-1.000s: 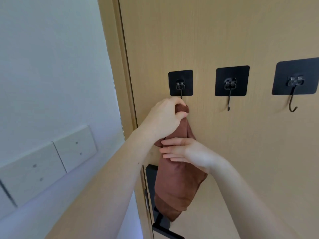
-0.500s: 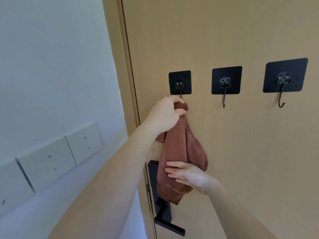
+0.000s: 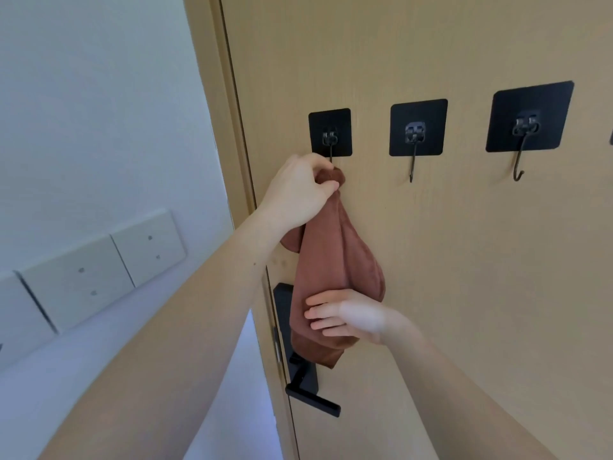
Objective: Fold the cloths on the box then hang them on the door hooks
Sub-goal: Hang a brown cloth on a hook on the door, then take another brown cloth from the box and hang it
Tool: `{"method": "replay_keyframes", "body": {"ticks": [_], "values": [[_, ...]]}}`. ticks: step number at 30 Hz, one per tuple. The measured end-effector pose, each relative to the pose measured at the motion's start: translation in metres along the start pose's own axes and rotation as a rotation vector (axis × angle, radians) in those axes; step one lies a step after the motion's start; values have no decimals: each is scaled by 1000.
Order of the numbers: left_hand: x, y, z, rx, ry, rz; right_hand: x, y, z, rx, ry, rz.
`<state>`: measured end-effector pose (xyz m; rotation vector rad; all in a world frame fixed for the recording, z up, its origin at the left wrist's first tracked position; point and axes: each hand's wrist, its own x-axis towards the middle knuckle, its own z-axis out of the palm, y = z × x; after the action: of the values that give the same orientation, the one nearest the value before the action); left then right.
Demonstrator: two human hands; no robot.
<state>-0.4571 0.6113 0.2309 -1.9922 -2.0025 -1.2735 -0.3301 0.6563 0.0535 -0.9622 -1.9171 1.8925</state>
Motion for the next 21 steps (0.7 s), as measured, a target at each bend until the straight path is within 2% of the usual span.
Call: {"method": "replay_keyframes", "body": {"ticks": [4, 8, 13, 21], "values": [[-3, 1, -1, 98, 87, 46, -19, 8, 5, 39, -107, 3], [-27, 13, 6, 72, 223, 194, -45, 11, 8, 120, -83, -30], [-66, 30, 40, 8, 45, 382, -85, 23, 9, 165, 65, -50], [-127, 37, 78, -271, -220, 335, -162, 55, 28, 235, 484, -13]]}}
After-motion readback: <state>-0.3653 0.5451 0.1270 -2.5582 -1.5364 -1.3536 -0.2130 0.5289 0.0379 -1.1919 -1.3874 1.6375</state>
